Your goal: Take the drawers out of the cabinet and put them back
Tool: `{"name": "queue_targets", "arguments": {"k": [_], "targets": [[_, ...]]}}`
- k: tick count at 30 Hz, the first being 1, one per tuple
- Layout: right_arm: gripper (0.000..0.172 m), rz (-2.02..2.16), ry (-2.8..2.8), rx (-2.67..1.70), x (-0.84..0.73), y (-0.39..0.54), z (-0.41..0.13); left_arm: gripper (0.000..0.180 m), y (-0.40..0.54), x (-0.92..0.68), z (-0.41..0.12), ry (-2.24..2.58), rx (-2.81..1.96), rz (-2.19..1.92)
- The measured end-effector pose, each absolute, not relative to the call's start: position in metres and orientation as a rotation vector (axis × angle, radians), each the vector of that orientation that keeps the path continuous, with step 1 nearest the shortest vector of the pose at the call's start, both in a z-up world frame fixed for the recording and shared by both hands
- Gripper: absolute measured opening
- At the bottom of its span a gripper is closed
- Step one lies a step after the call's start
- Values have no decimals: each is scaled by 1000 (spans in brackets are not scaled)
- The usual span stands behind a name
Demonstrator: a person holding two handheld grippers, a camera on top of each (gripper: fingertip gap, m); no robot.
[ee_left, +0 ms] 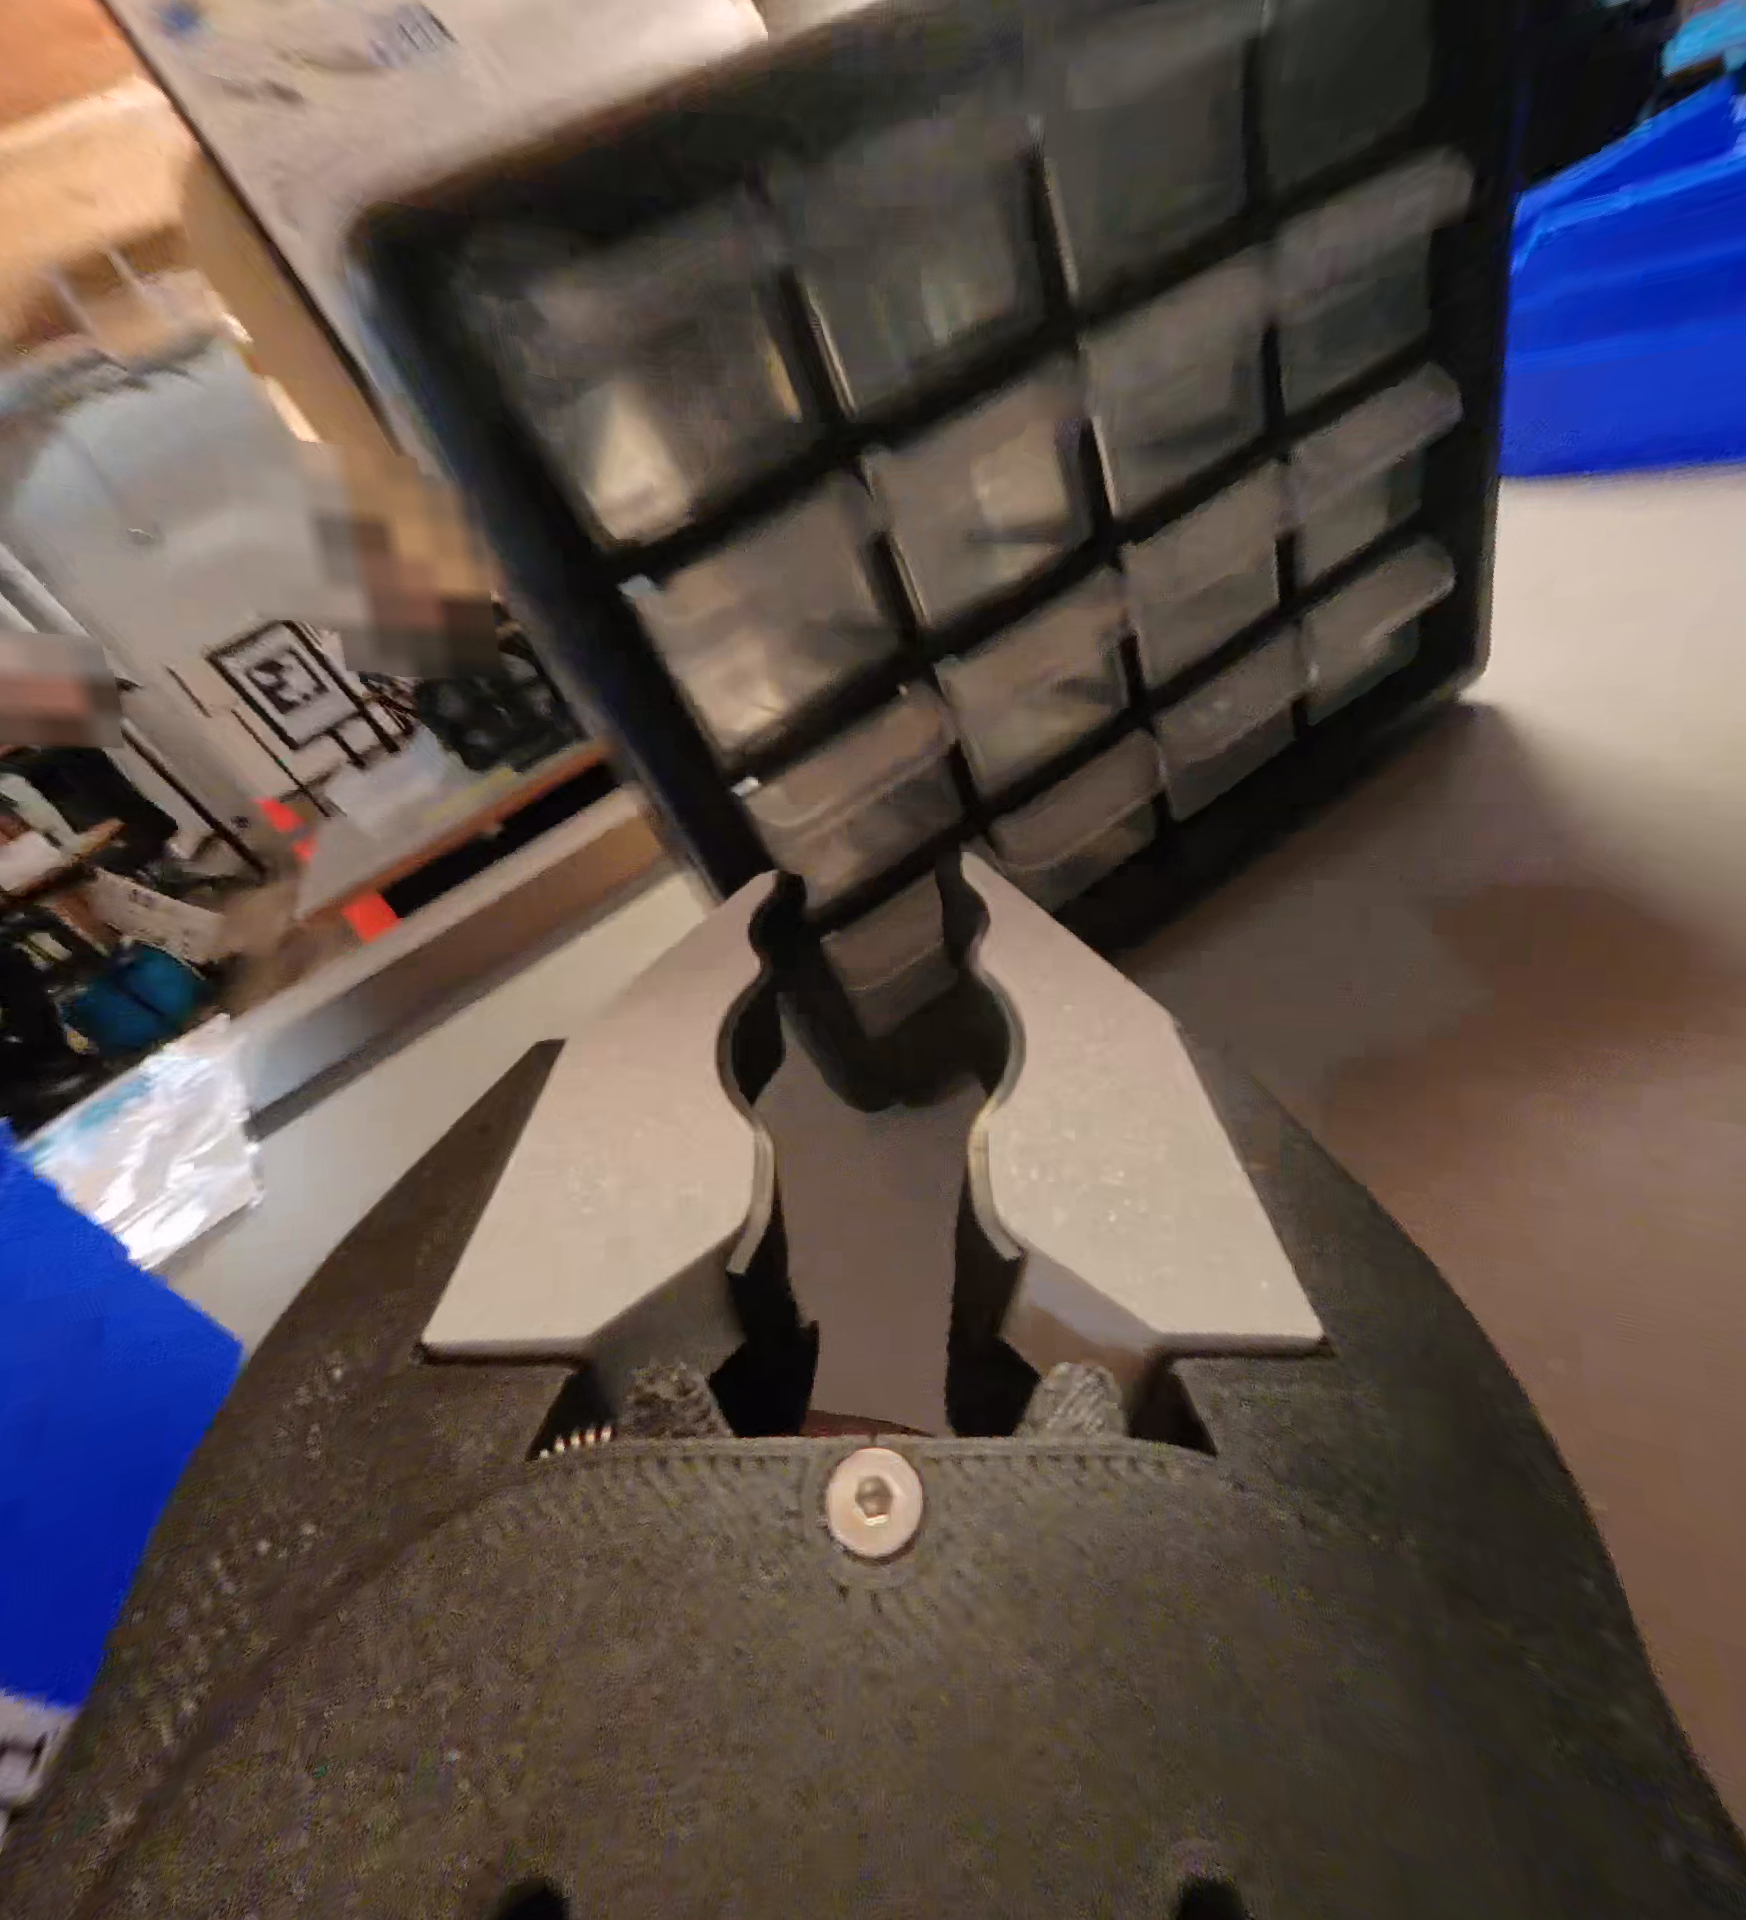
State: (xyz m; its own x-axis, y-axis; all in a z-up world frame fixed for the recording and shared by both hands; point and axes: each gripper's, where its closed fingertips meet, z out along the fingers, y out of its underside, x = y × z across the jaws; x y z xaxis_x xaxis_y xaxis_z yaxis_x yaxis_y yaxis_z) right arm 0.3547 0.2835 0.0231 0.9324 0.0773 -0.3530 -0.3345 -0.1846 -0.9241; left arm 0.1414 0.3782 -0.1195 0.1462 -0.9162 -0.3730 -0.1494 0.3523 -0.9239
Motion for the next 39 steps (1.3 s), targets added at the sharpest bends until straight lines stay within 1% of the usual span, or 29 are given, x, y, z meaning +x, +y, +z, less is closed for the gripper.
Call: {"name": "queue_targets", "arguments": {"k": [8,12,15,17,20,23,26,30,32,33,37,39], "targets": [[49,333,196,-1726,351,280,25,33,374,89,-98,1112,-1116,-843],[49,287,206,-1734,347,271,25,40,380,77,-97,1061,-1170,-857],[51,224,220,-1764,339,257,20,41,384,67,-98,1032,-1201,-842],[52,159,232,-1760,331,238,10,41,384,60,-97,1020,-1202,-831],[52,79,263,-1762,309,198,-21,41,380,47,-95,1008,-1171,-808],[51,-56,308,-1823,292,147,-60,41,376,31,-94,1000,-1146,-759],[52,-235,380,-1862,290,92,-80,42,374,15,-95,995,-1148,-712],[54,-532,490,-1816,306,16,-70,55,384,-9,-93,931,-1189,-654],[57,-593,553,-1774,313,-11,-68,68,397,-28,-89,855,-1200,-592],[59,-603,583,-1768,316,-21,-72,71,404,-40,-86,805,-1203,-555],[68,-576,657,-1788,325,-37,-103,78,435,-92,-74,594,-1236,-467],[71,-563,676,-1792,330,-36,-119,77,448,-109,-72,535,-1265,-460]]}}
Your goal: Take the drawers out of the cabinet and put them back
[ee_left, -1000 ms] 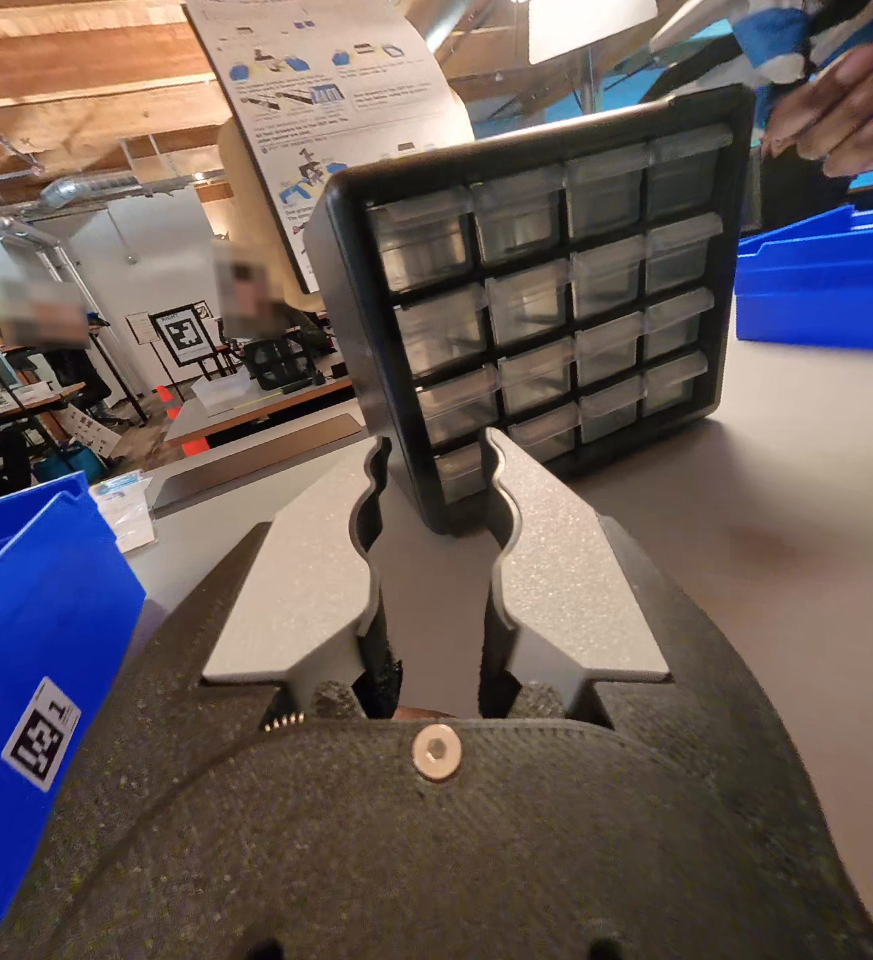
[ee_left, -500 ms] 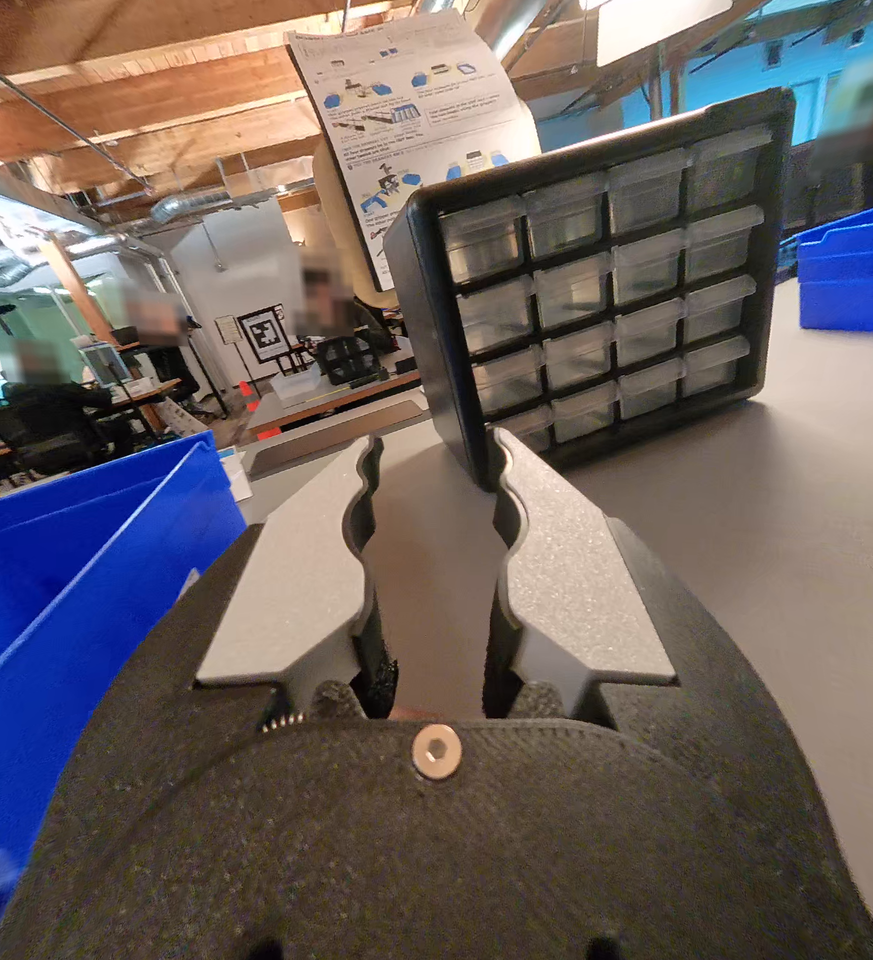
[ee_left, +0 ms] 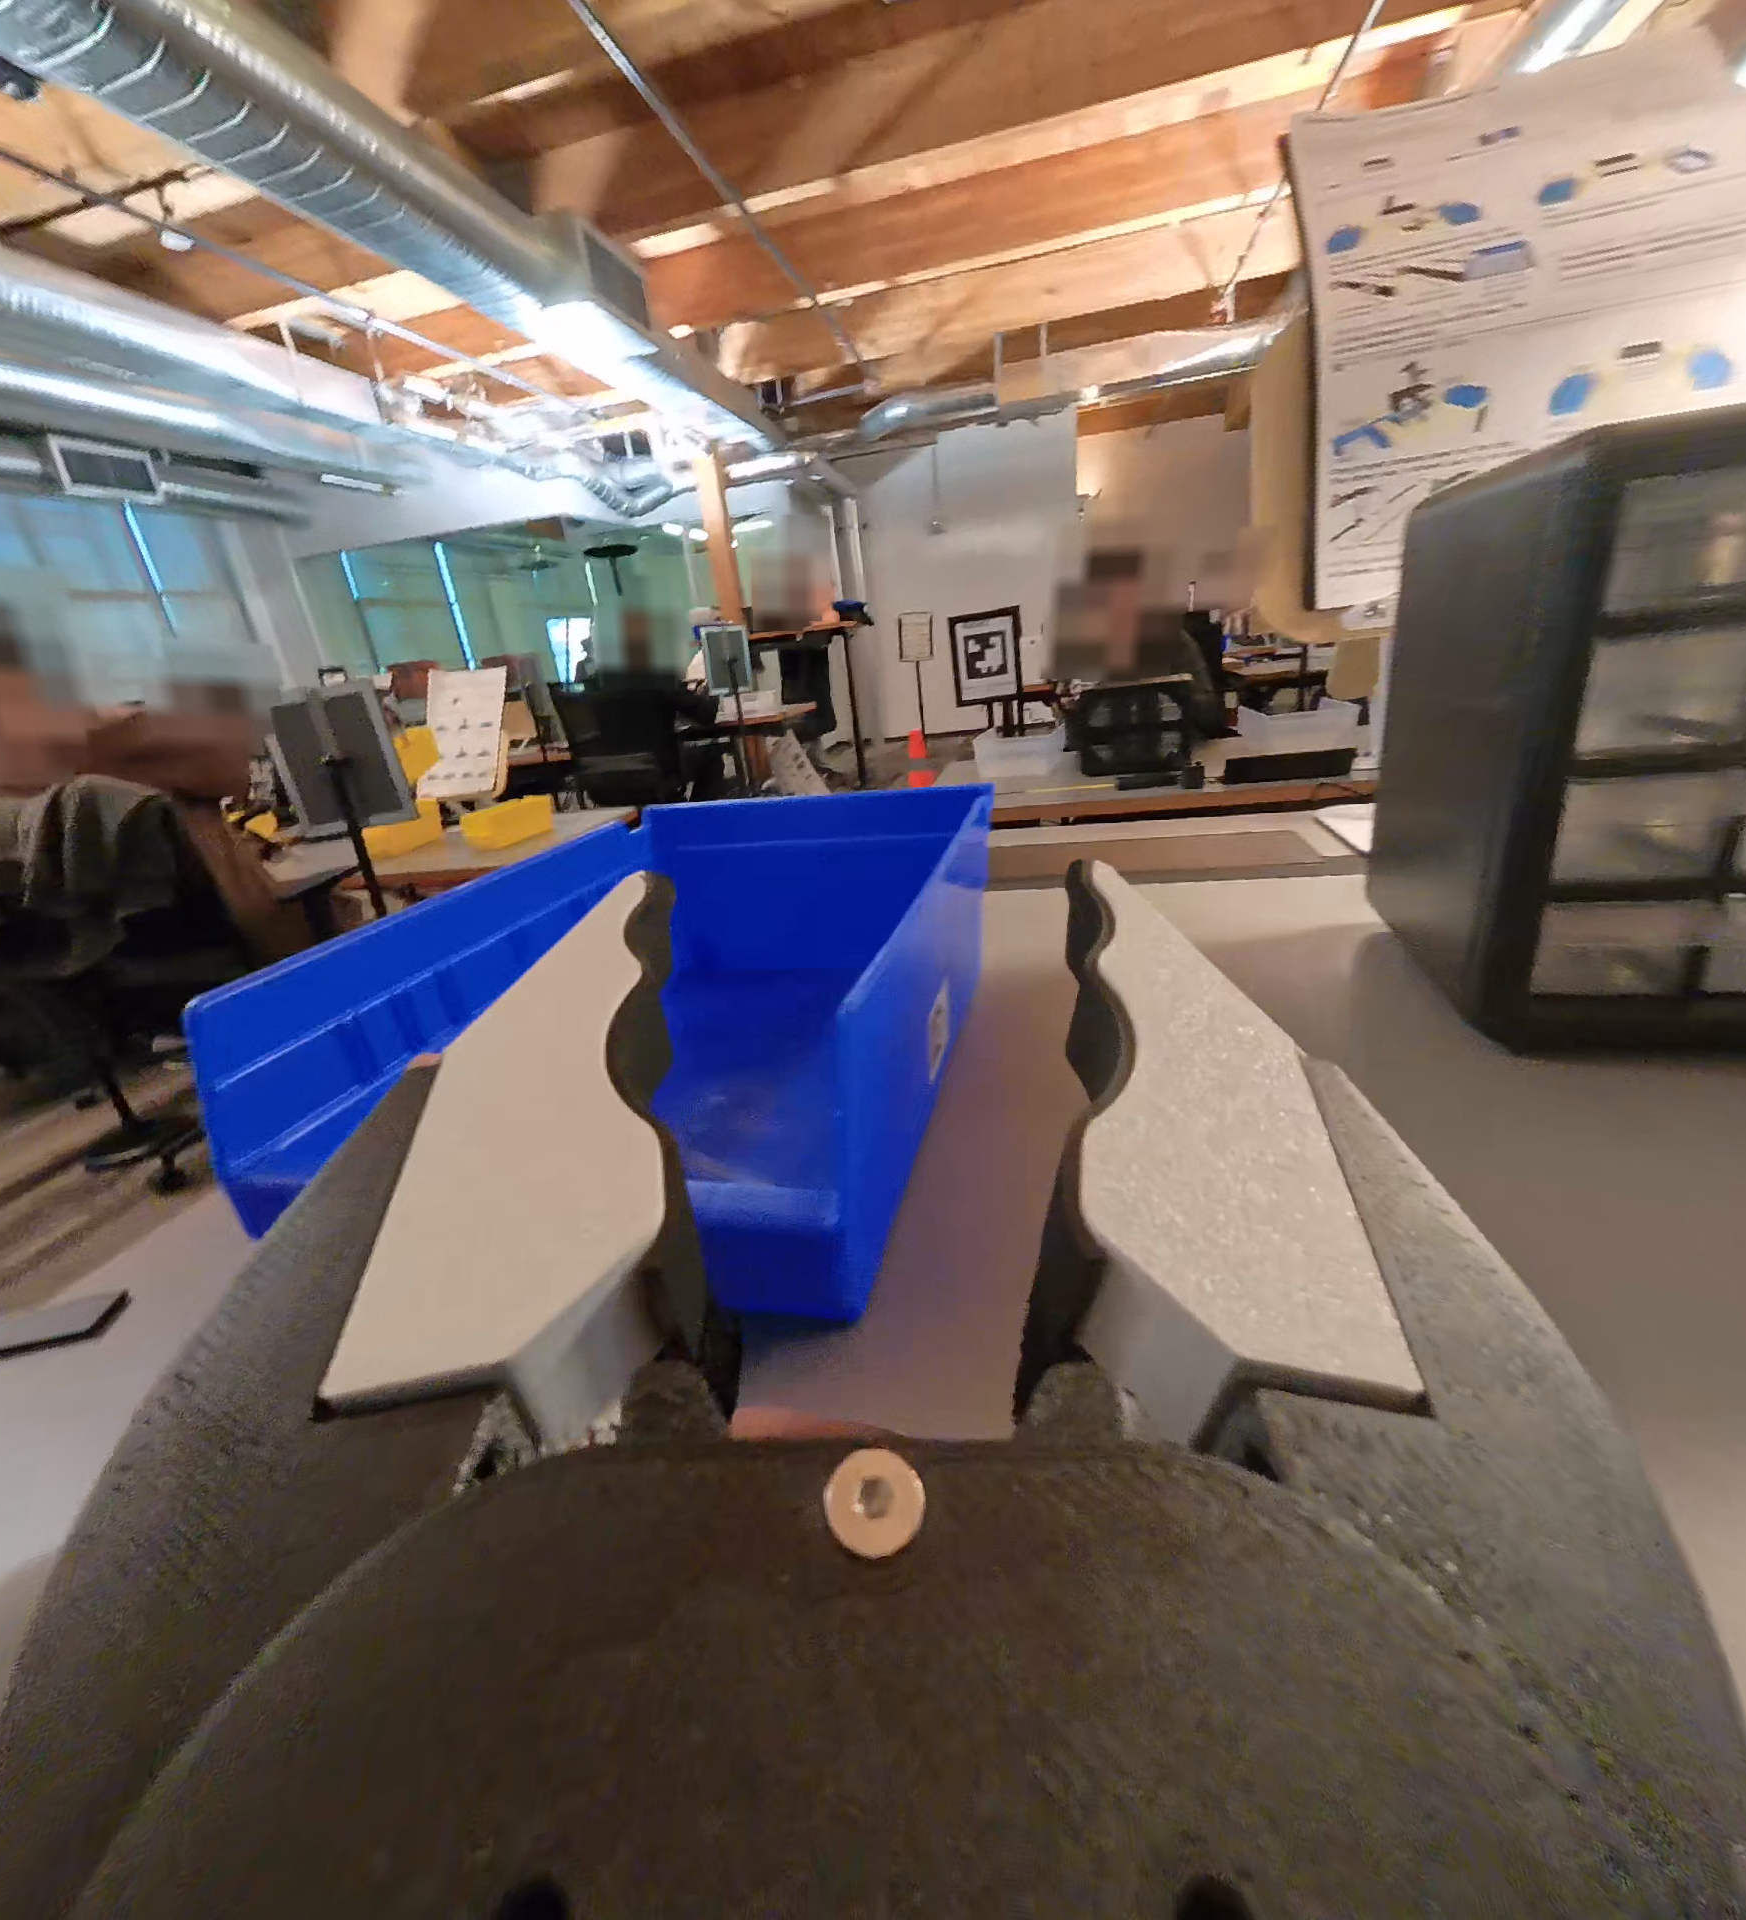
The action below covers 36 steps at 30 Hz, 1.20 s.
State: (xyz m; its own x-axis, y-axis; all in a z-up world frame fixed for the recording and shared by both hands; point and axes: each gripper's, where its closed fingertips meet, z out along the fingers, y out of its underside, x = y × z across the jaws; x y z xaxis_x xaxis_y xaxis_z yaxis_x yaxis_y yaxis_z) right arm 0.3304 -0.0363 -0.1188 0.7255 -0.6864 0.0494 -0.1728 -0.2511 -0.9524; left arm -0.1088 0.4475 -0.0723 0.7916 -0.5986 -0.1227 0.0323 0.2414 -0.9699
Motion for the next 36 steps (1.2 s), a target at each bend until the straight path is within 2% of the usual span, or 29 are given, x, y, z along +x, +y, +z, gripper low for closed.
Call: {"name": "queue_targets", "arguments": {"k": [5,12,16,19,23,24,25,36], "targets": [[77,-574,700,-1759,344,-26,-128,75,479,-120,-92,501,-1418,-446],[75,-597,701,-1773,358,-5,-128,67,500,-108,-120,557,-1627,-440],[56,-626,715,-1791,362,2,-136,48,503,-105,-127,577,-1659,-395],[41,-641,725,-1772,364,5,-139,42,504,-101,-132,593,-1700,-444],[28,-640,720,-1745,365,3,-137,14,500,-95,-133,630,-1699,-507],[20,-639,713,-1746,364,4,-137,7,499,-93,-133,643,-1695,-515],[10,-642,708,-1748,362,4,-137,7,498,-92,-133,649,-1693,-518],[8,-585,556,-1823,318,-36,-137,3,446,-92,-131,782,-1640,-621]]}}
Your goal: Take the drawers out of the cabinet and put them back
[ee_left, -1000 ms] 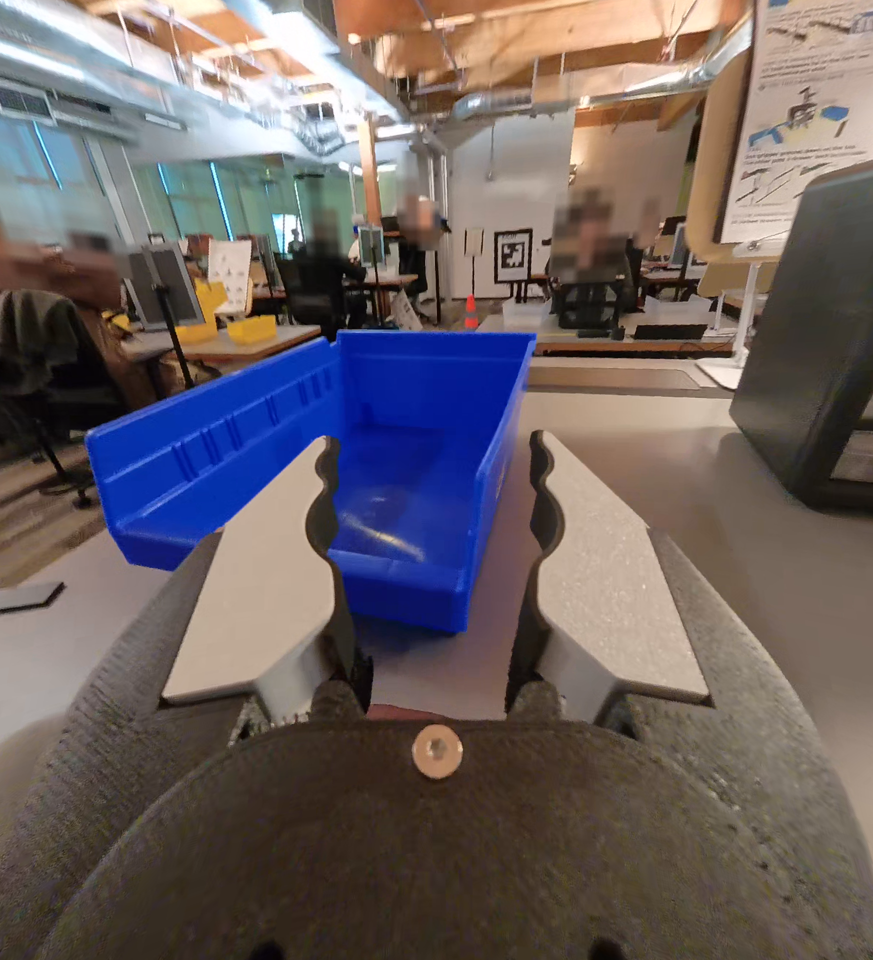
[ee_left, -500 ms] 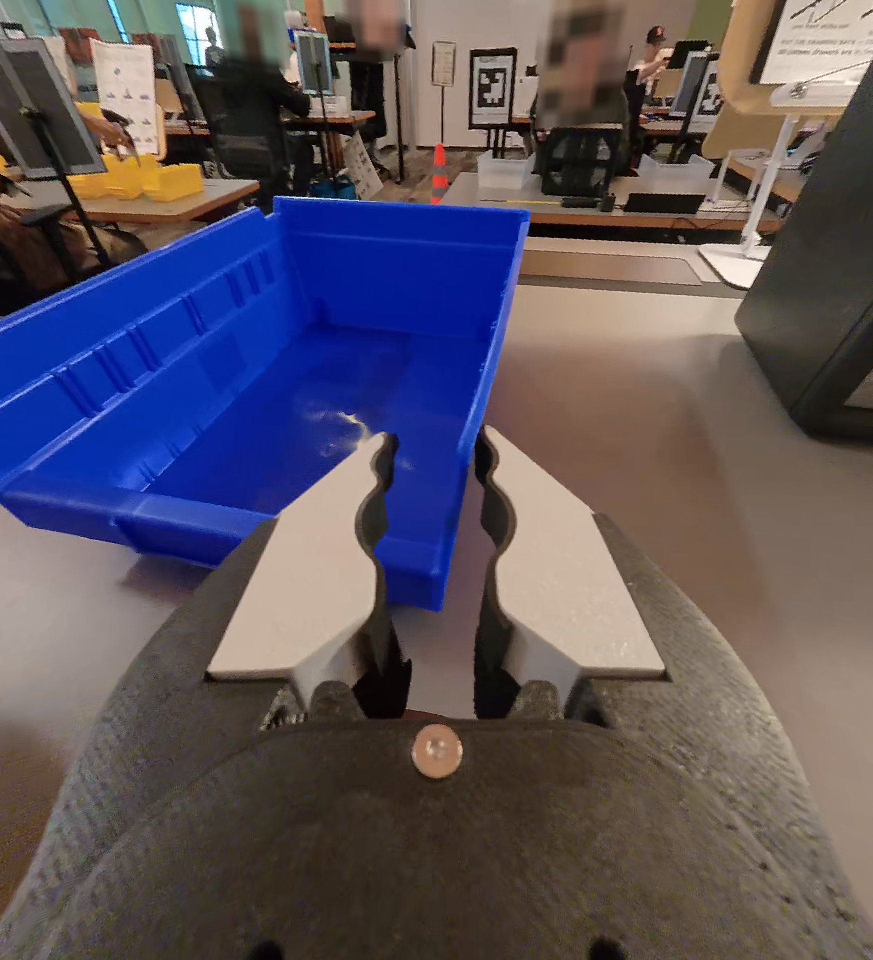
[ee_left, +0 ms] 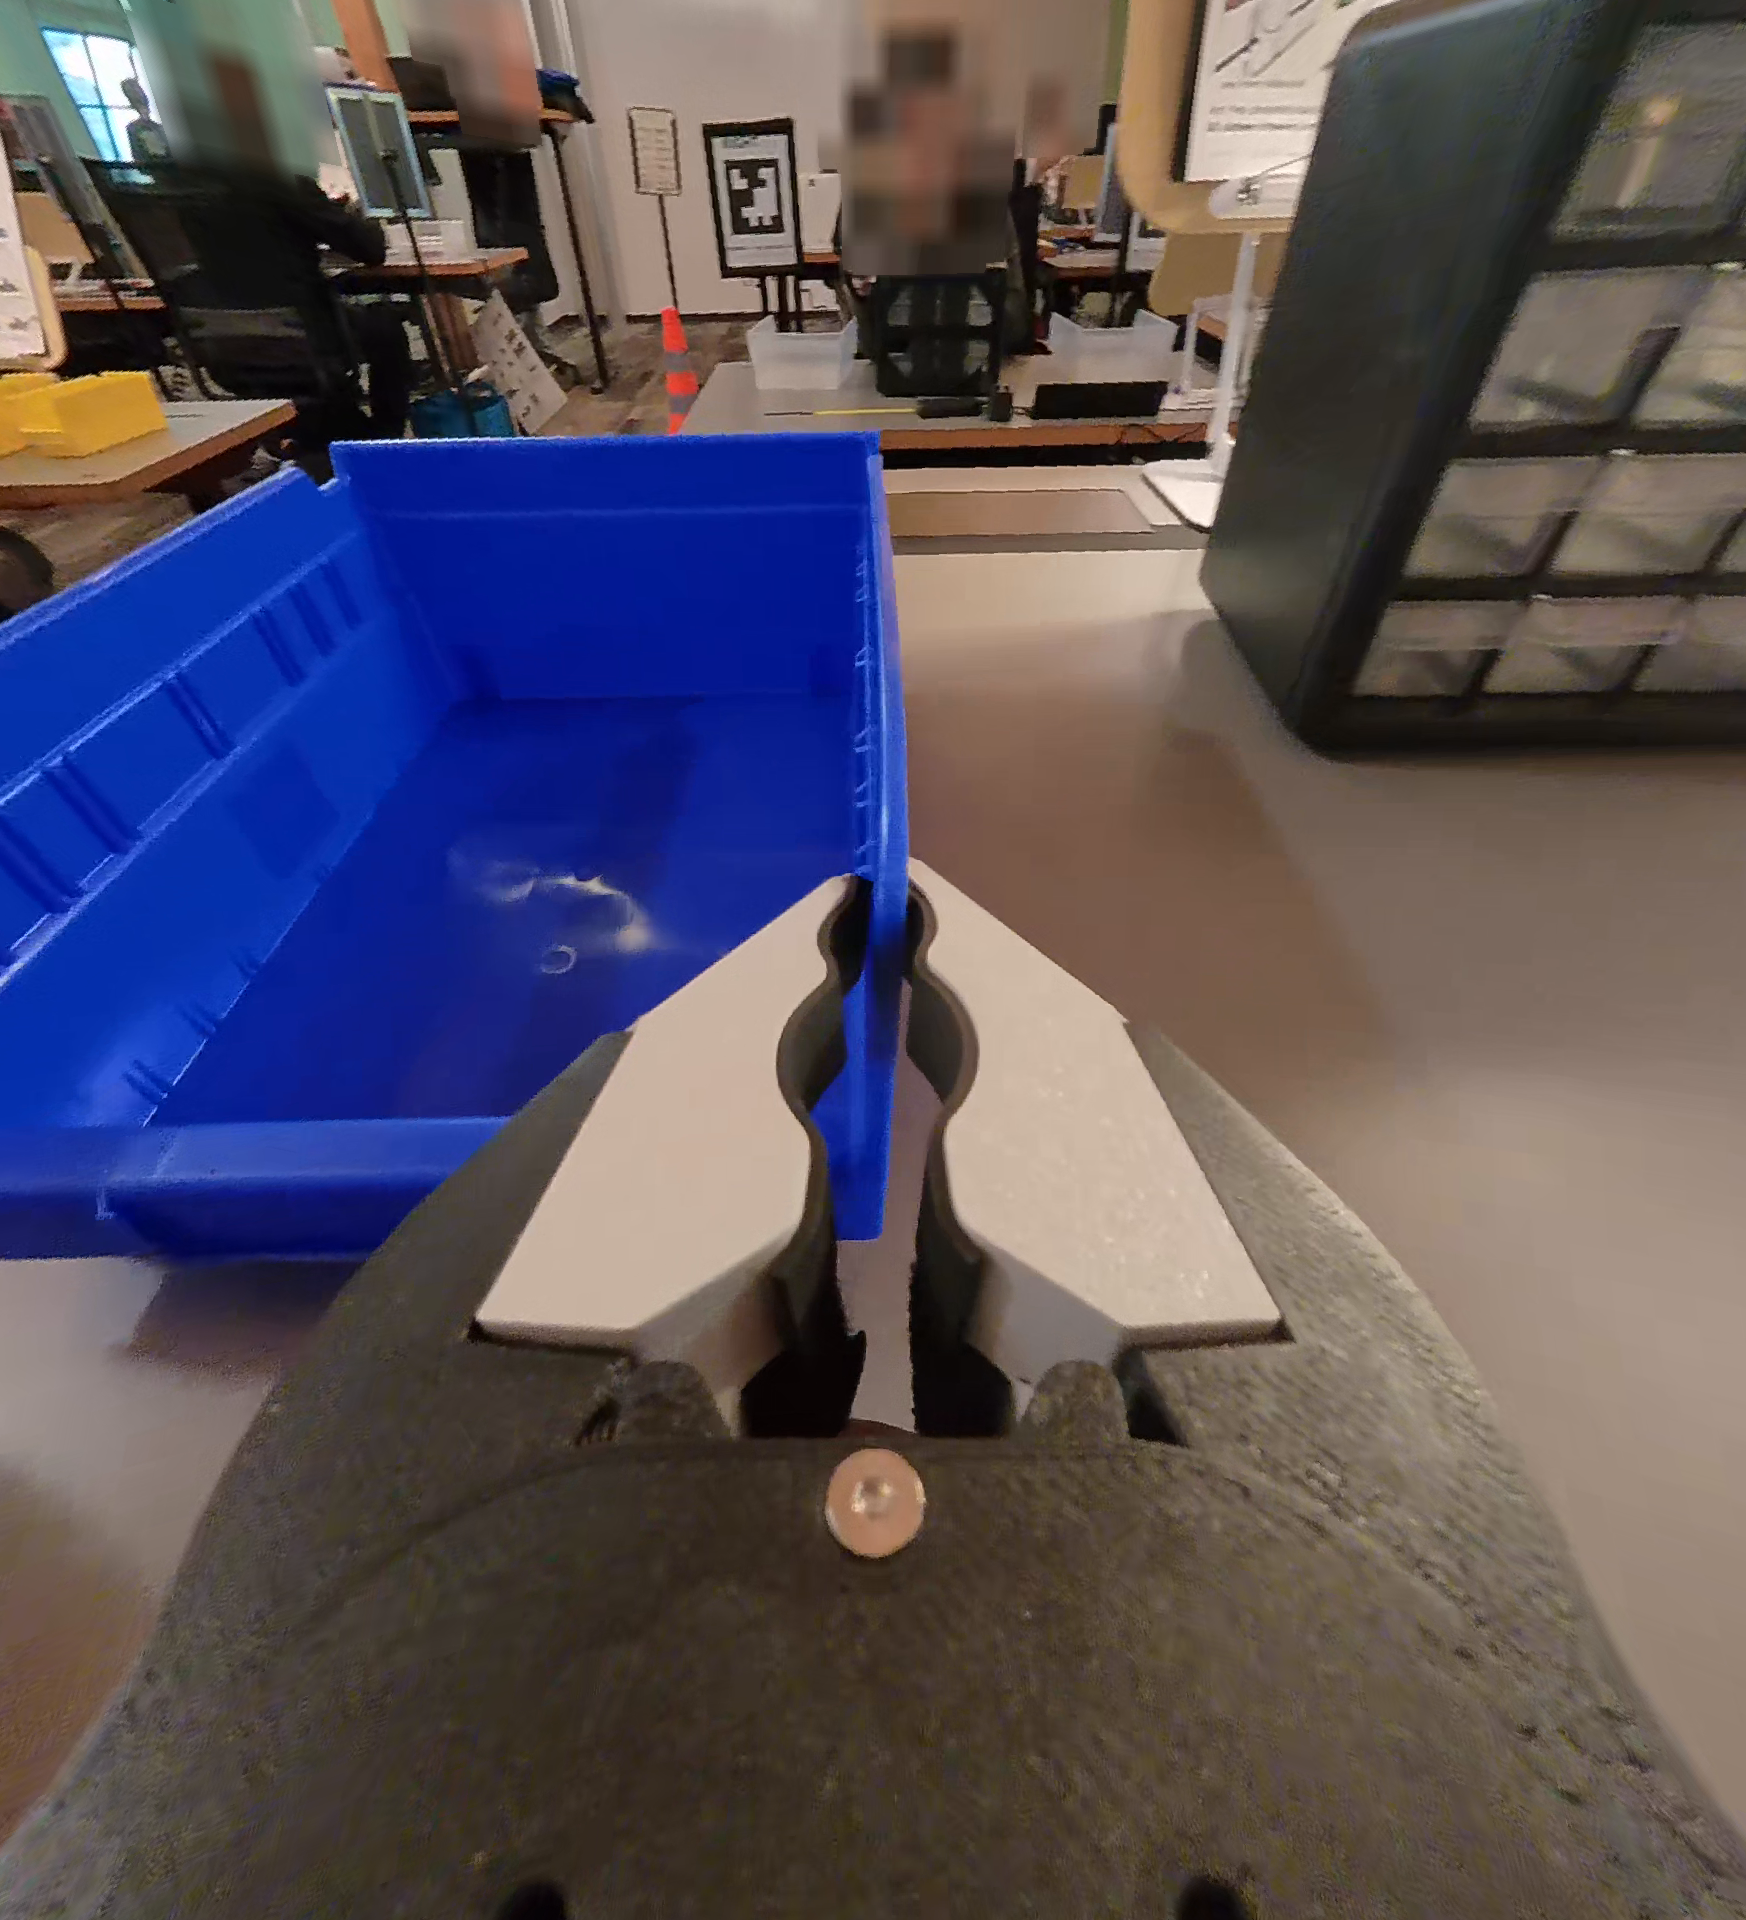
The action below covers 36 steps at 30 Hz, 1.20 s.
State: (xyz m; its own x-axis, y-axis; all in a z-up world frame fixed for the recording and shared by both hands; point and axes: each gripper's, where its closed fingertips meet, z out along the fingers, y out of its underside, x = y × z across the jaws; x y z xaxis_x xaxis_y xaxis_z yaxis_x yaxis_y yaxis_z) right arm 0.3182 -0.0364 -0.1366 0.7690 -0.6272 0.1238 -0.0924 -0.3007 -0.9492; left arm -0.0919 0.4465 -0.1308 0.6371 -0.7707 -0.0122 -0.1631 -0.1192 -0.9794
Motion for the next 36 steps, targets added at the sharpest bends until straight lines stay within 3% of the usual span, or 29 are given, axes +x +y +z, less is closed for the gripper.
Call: {"name": "queue_targets", "arguments": {"k": [12,19,25,36], "targets": [[8,-366,269,-1901,239,-82,-137,1,343,-108,-126,1008,-1450,-755],[9,-242,140,-1903,211,-85,-136,0,299,-124,-101,1074,-1371,-1034],[9,-128,31,-1887,183,-79,-136,0,281,-135,-65,988,-1353,-1317],[8,84,-174,-1861,127,-44,-135,0,274,-148,-33,867,-1347,-1448]]}}
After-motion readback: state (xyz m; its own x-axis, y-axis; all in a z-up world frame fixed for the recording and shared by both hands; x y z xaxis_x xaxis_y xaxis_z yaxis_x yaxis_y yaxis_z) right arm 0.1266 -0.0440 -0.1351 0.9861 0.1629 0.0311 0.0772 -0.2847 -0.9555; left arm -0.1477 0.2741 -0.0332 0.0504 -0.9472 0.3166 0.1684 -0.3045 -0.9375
